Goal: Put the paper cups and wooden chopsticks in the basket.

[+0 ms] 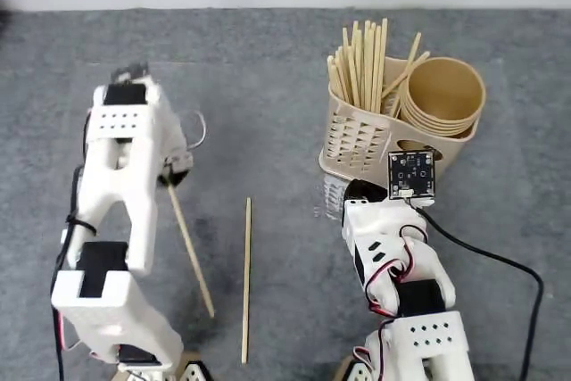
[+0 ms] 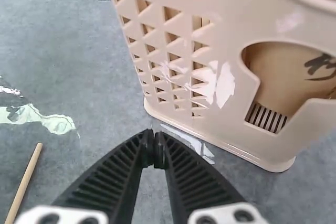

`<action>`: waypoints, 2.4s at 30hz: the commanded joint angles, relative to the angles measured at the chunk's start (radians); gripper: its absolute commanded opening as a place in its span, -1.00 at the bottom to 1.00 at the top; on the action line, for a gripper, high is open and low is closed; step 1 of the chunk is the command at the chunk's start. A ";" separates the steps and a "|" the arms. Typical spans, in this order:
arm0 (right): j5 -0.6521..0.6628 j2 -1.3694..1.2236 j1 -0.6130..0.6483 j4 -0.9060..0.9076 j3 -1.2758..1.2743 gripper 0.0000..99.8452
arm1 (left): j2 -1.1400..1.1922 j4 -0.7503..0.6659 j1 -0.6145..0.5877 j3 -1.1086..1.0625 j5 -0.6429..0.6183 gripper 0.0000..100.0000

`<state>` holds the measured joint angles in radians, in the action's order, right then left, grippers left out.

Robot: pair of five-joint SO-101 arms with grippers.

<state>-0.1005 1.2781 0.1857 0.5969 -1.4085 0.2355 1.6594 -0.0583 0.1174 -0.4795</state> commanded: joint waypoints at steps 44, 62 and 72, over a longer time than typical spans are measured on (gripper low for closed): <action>0.021 0.028 0.008 0.005 0.002 -0.98 | 0.028 -0.603 0.453 0.854 -0.160 -0.97; 0.021 0.028 0.008 -0.001 0.002 -0.98 | 0.061 -0.336 0.526 0.809 -0.046 -0.51; 0.021 0.028 0.008 0.004 0.002 -0.98 | 0.063 -0.015 0.448 1.099 -0.063 -0.48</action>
<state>-0.0913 1.2797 0.1857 0.5969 -1.4147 0.3168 1.5182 0.4250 1.1024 -0.5332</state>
